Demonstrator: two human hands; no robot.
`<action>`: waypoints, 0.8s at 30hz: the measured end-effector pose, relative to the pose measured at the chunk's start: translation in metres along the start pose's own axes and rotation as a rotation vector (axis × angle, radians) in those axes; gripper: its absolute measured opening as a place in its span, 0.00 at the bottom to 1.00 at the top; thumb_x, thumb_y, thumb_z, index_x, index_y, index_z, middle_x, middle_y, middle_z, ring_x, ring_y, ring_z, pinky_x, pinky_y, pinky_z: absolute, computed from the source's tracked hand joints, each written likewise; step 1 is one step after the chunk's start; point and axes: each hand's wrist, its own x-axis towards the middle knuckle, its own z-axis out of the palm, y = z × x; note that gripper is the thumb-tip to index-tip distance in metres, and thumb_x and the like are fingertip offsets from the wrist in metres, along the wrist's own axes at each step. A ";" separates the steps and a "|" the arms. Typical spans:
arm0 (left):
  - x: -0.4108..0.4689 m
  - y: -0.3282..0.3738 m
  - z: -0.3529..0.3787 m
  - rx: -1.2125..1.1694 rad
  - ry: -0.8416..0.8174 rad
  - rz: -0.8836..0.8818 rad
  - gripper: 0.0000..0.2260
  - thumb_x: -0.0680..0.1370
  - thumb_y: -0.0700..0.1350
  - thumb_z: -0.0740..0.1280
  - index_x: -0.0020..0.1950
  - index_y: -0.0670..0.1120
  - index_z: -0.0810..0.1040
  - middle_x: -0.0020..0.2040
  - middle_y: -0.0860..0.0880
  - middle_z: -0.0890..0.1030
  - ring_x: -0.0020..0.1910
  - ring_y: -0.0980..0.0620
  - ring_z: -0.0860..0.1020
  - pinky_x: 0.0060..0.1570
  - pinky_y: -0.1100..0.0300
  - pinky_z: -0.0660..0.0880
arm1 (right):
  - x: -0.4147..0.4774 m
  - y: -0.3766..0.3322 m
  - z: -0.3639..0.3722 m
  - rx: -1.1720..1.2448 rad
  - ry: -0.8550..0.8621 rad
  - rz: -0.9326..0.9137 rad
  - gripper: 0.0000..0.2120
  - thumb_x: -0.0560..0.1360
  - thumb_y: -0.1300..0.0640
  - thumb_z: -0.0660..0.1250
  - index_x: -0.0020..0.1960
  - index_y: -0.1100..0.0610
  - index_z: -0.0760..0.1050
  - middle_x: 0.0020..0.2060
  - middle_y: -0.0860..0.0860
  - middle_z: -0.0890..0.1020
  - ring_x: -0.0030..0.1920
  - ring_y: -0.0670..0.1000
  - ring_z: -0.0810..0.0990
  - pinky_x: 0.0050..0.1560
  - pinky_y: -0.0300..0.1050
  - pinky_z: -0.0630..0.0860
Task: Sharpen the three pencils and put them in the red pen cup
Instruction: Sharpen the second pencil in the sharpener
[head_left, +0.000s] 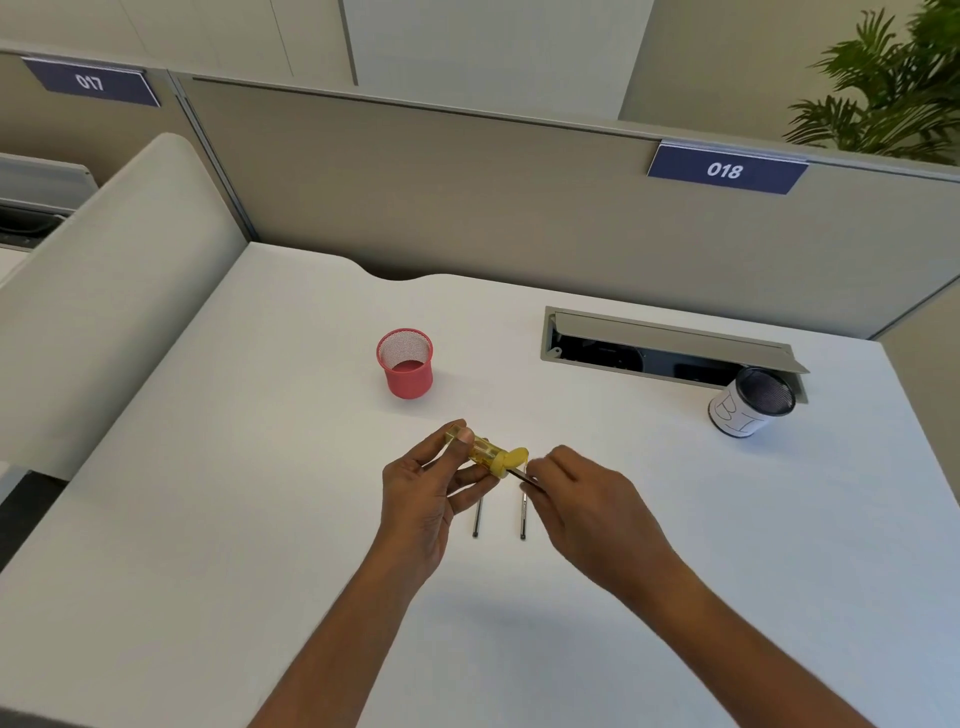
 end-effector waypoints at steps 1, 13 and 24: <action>0.000 0.000 0.000 0.001 0.004 -0.002 0.14 0.77 0.39 0.73 0.62 0.38 0.82 0.53 0.35 0.86 0.49 0.36 0.87 0.45 0.49 0.85 | -0.001 0.000 0.003 -0.118 0.016 -0.070 0.07 0.73 0.60 0.76 0.47 0.57 0.78 0.36 0.50 0.74 0.30 0.51 0.67 0.22 0.44 0.67; 0.001 0.002 -0.002 0.006 -0.009 0.010 0.17 0.75 0.41 0.74 0.63 0.38 0.82 0.53 0.35 0.86 0.51 0.35 0.87 0.46 0.49 0.85 | 0.016 -0.003 -0.017 0.816 -0.222 0.530 0.18 0.81 0.50 0.67 0.38 0.59 0.83 0.25 0.50 0.80 0.22 0.44 0.68 0.28 0.37 0.66; 0.004 0.010 -0.003 -0.093 0.018 0.012 0.09 0.80 0.37 0.70 0.58 0.36 0.82 0.47 0.38 0.87 0.47 0.38 0.88 0.44 0.51 0.85 | 0.001 0.014 -0.029 1.182 -0.304 0.669 0.14 0.81 0.52 0.68 0.45 0.61 0.85 0.32 0.57 0.82 0.27 0.49 0.68 0.30 0.39 0.64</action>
